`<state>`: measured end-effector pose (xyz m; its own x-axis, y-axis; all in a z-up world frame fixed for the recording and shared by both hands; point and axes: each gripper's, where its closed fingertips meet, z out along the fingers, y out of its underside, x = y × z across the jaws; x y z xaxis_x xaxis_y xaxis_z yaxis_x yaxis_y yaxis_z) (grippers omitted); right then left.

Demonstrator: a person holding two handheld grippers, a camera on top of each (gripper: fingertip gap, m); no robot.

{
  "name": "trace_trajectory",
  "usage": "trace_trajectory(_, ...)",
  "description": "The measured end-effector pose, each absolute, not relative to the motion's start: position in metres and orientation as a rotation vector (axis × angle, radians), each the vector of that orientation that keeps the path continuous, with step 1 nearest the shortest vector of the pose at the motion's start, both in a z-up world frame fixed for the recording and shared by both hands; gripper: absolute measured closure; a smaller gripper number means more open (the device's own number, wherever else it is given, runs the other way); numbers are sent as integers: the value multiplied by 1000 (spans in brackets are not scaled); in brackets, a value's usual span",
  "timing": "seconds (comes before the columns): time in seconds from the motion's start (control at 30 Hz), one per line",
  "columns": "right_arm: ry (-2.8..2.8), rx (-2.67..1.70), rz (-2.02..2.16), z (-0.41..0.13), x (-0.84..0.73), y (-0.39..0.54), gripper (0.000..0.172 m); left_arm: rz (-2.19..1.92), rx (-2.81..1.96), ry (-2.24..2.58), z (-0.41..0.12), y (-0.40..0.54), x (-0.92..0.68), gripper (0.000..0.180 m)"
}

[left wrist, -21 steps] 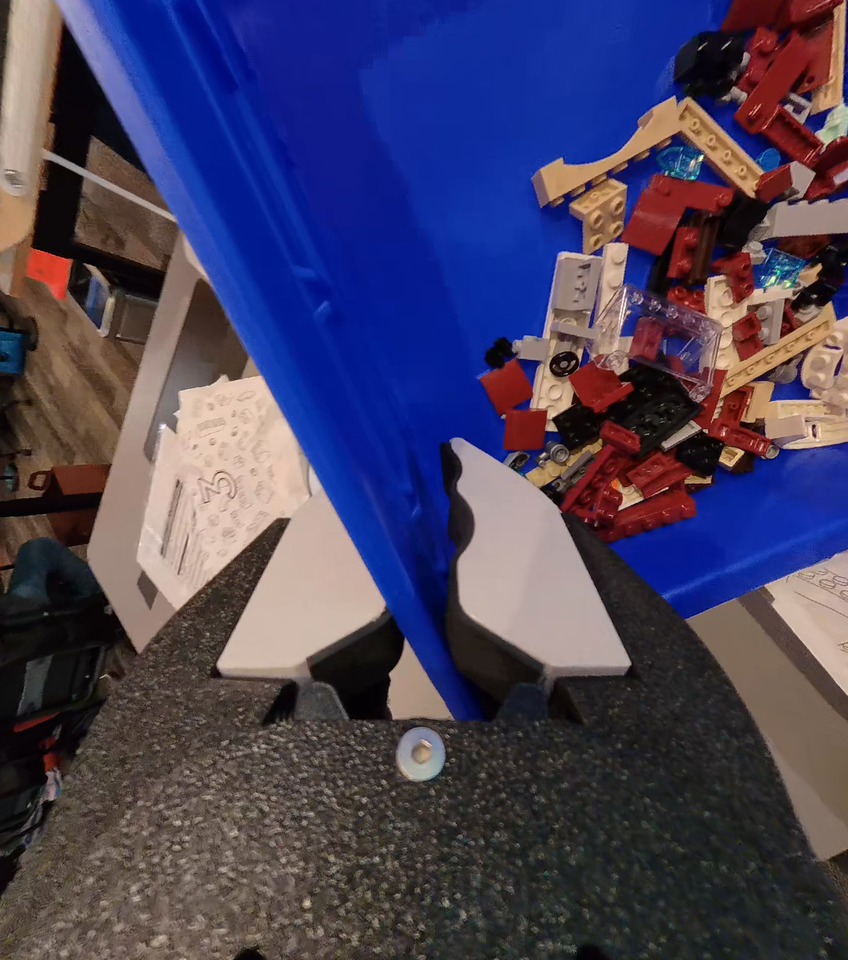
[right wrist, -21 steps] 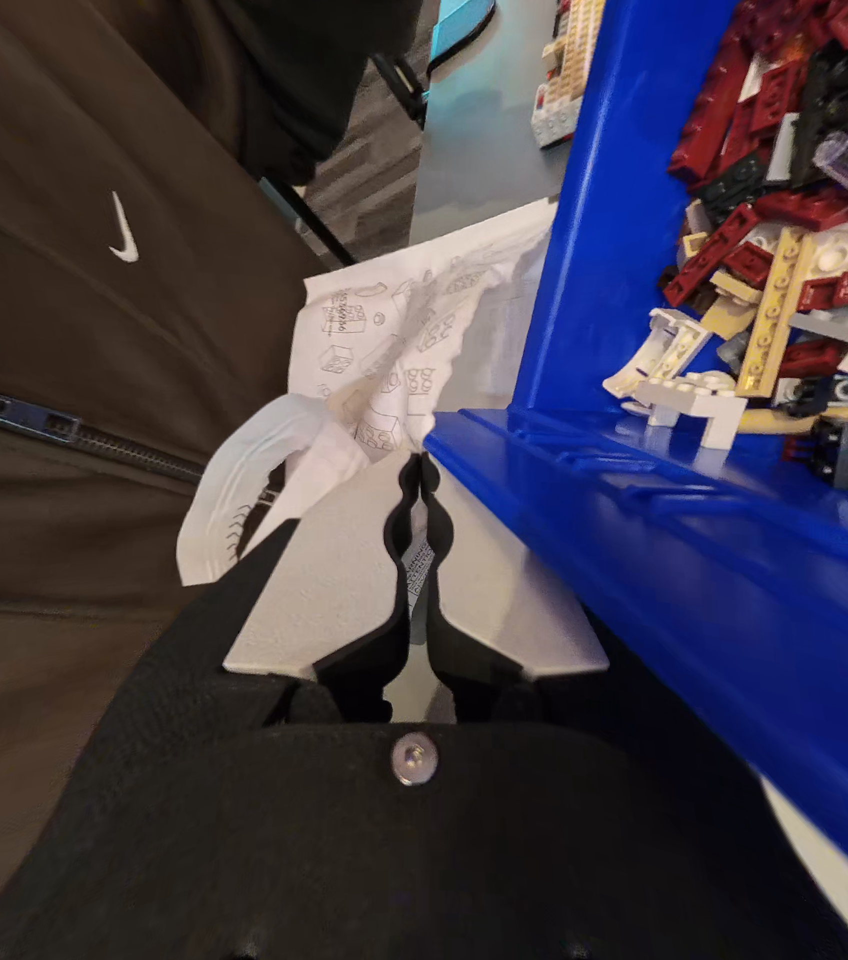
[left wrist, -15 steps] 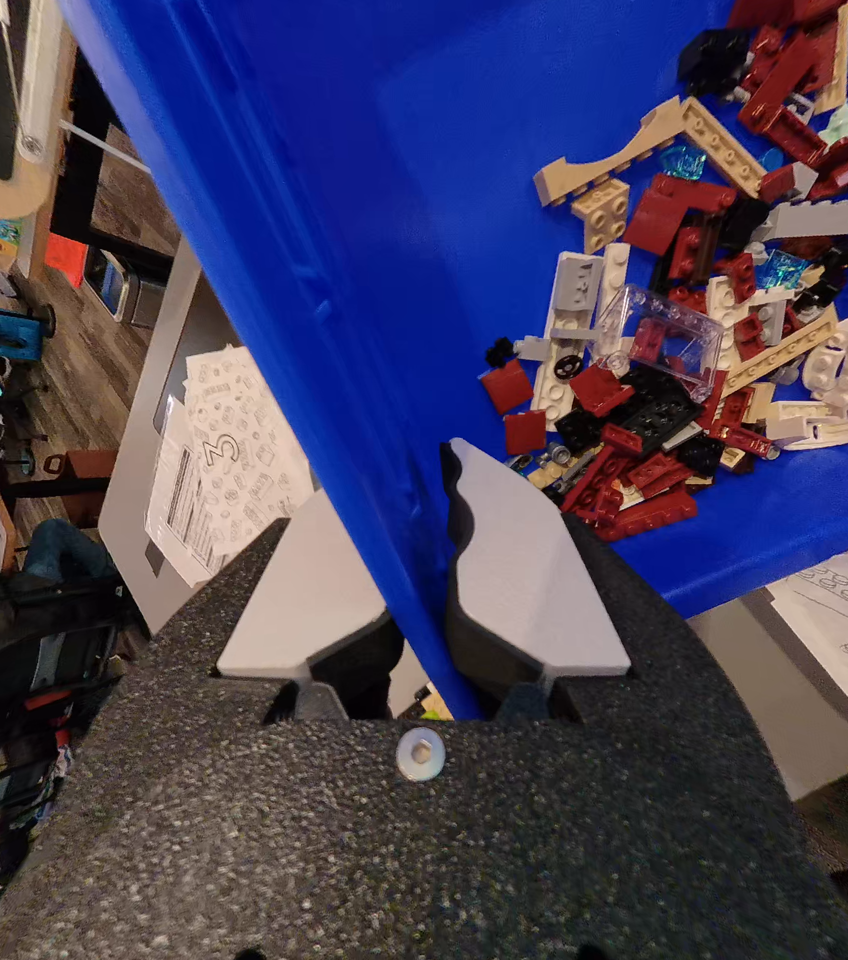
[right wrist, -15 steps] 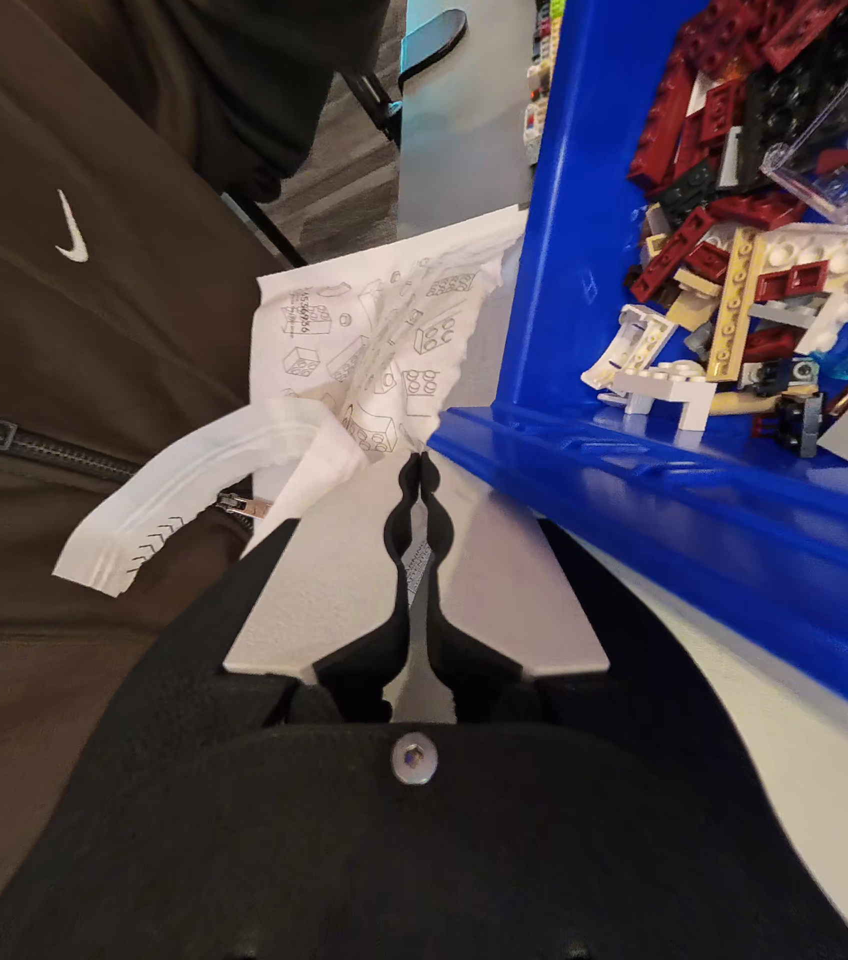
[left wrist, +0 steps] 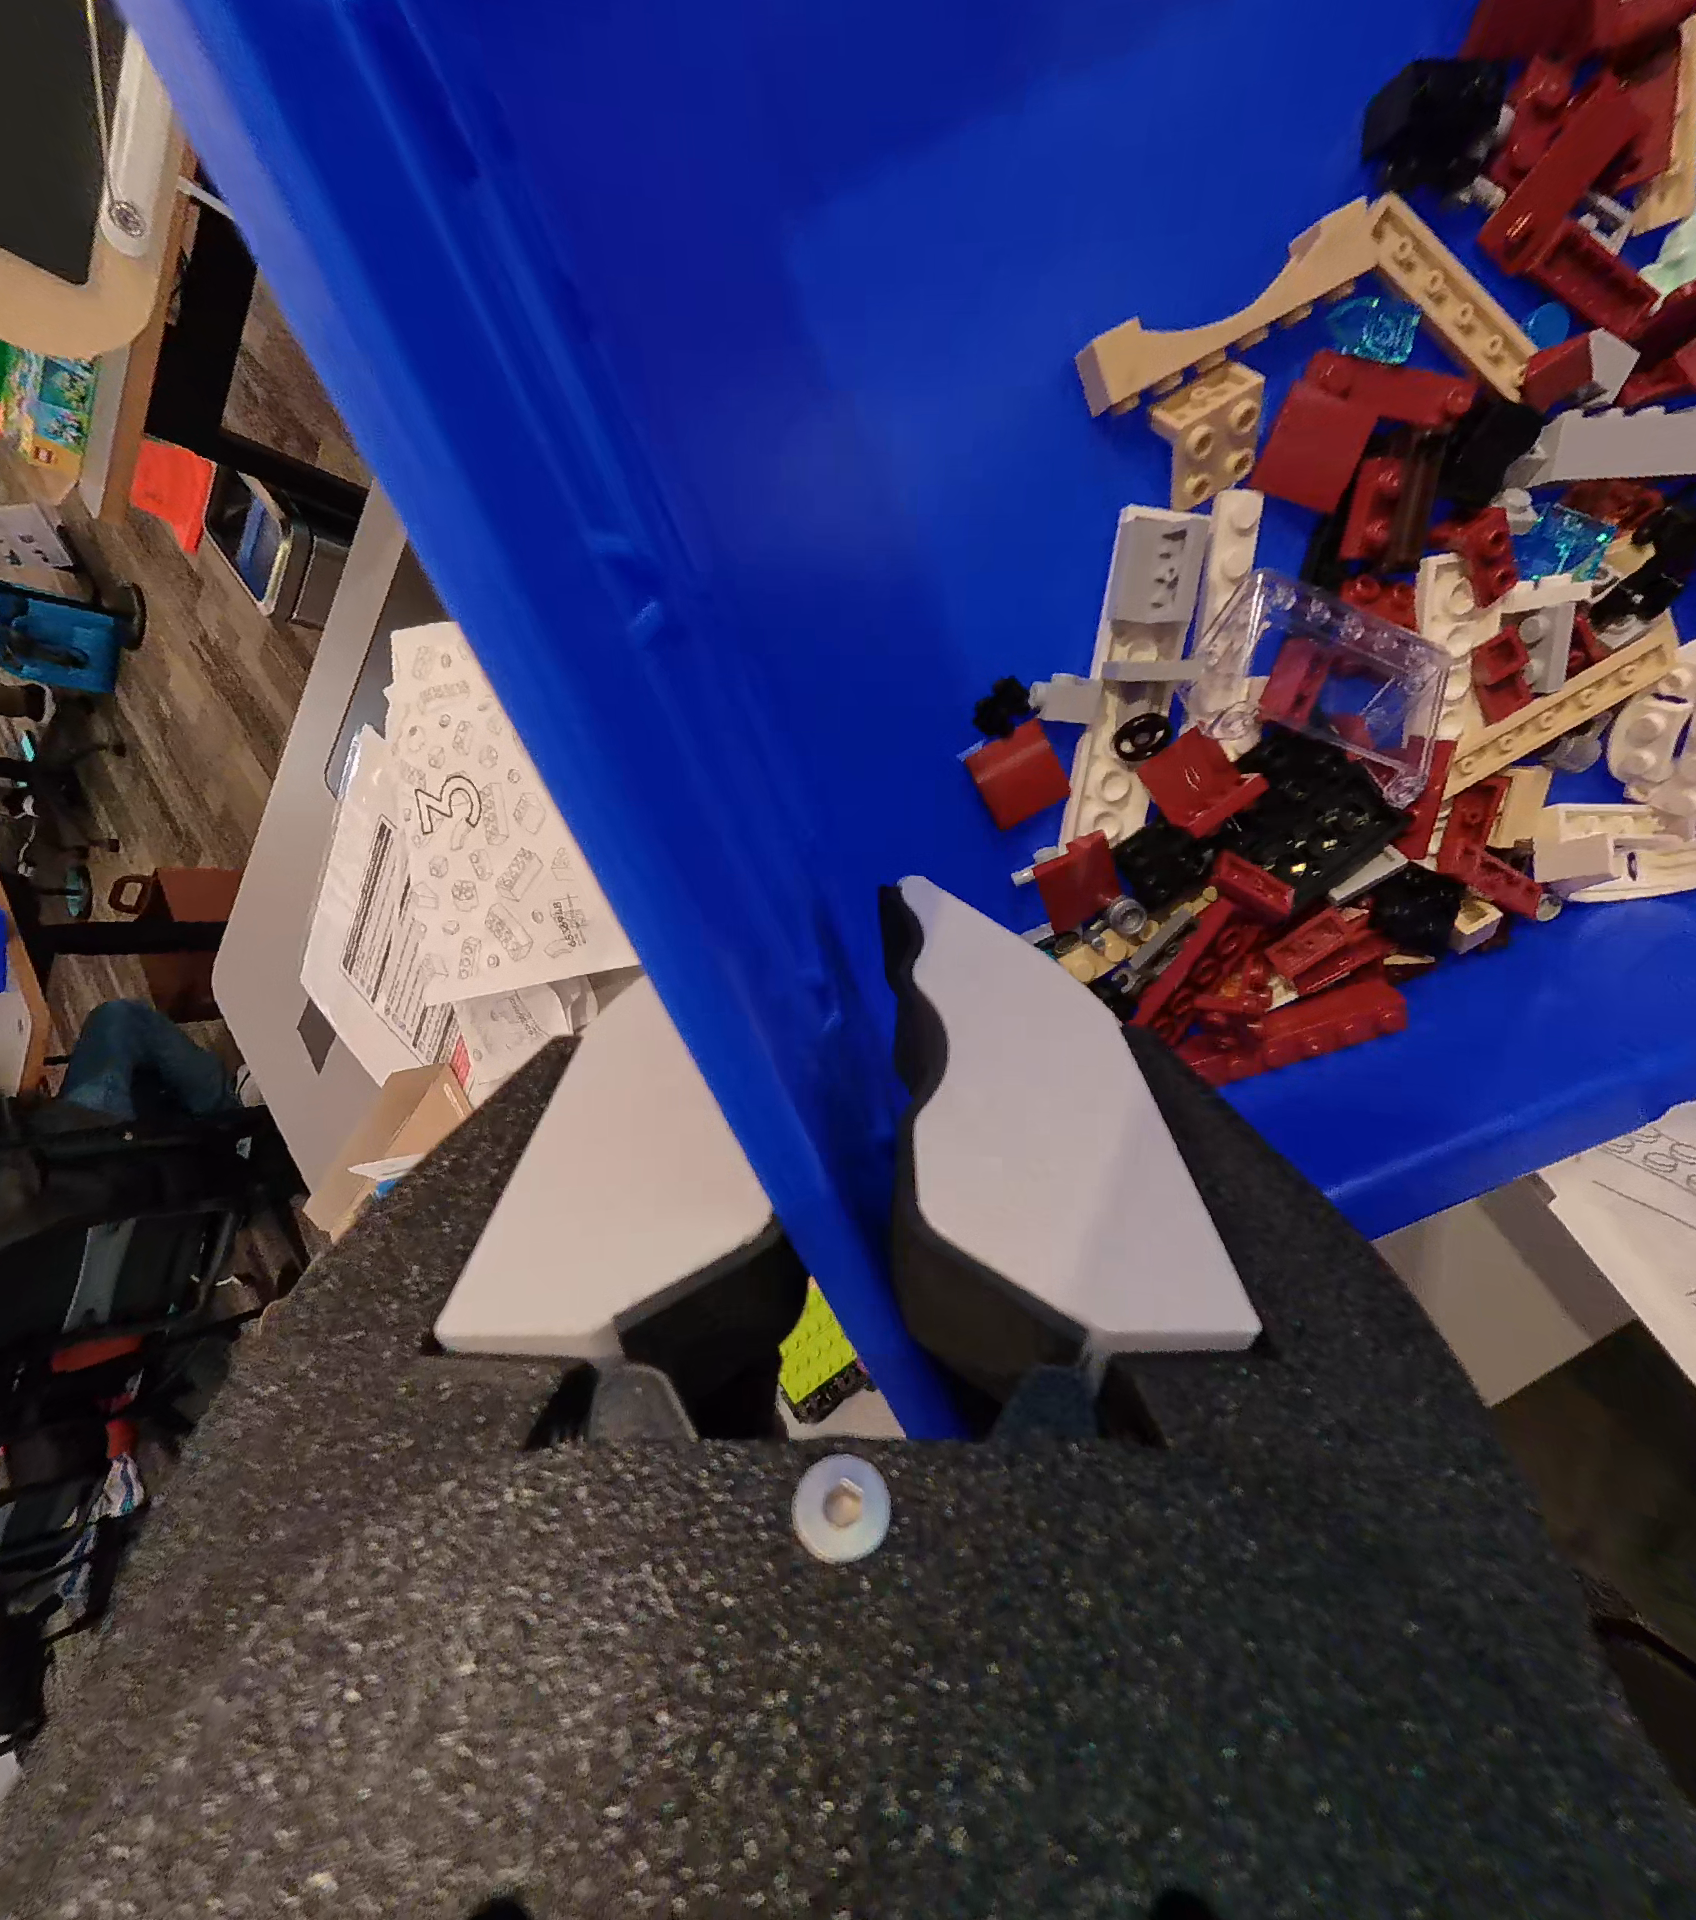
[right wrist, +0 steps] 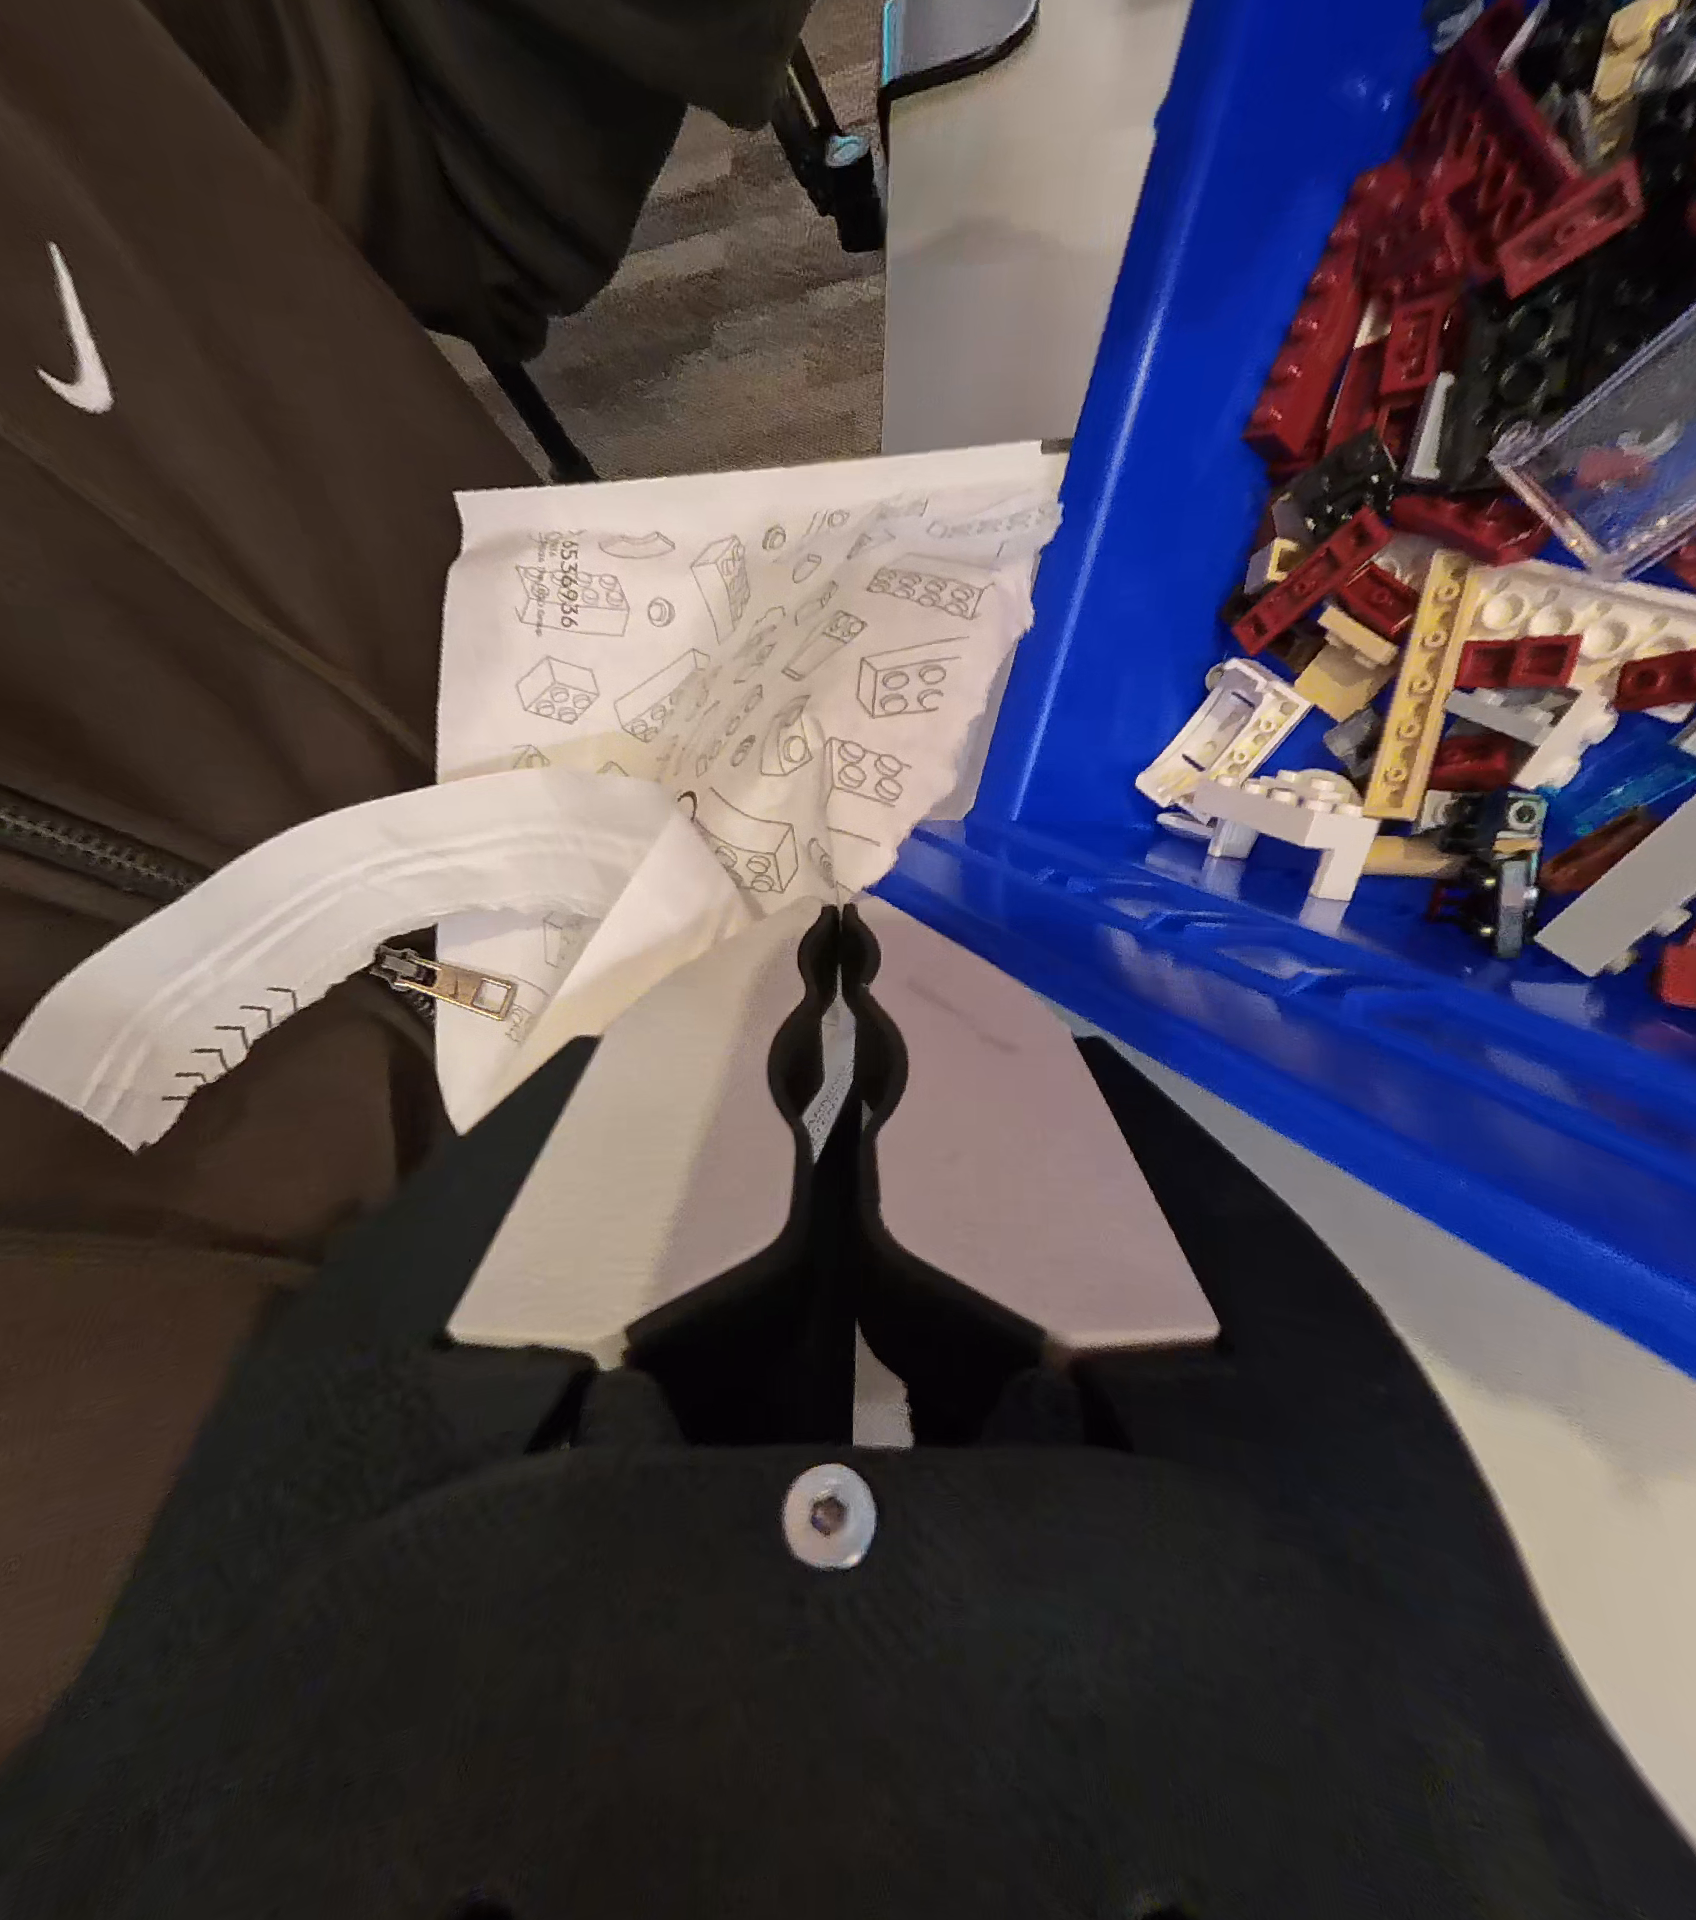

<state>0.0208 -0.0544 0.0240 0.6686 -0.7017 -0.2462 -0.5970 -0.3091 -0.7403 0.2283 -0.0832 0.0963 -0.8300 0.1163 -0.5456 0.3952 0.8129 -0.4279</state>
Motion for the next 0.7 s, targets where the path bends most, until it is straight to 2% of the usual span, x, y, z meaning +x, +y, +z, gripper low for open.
trace_trajectory(0.43, 914, -2105, -281, 25, 17, -53, 172, -690, 405, 2523, 87, -93, 224, 167)
trace_trajectory(0.7, 895, -2082, -175, 22, 31, -65, 172, -657, 477, 2519, 81, -116, 227, 167)
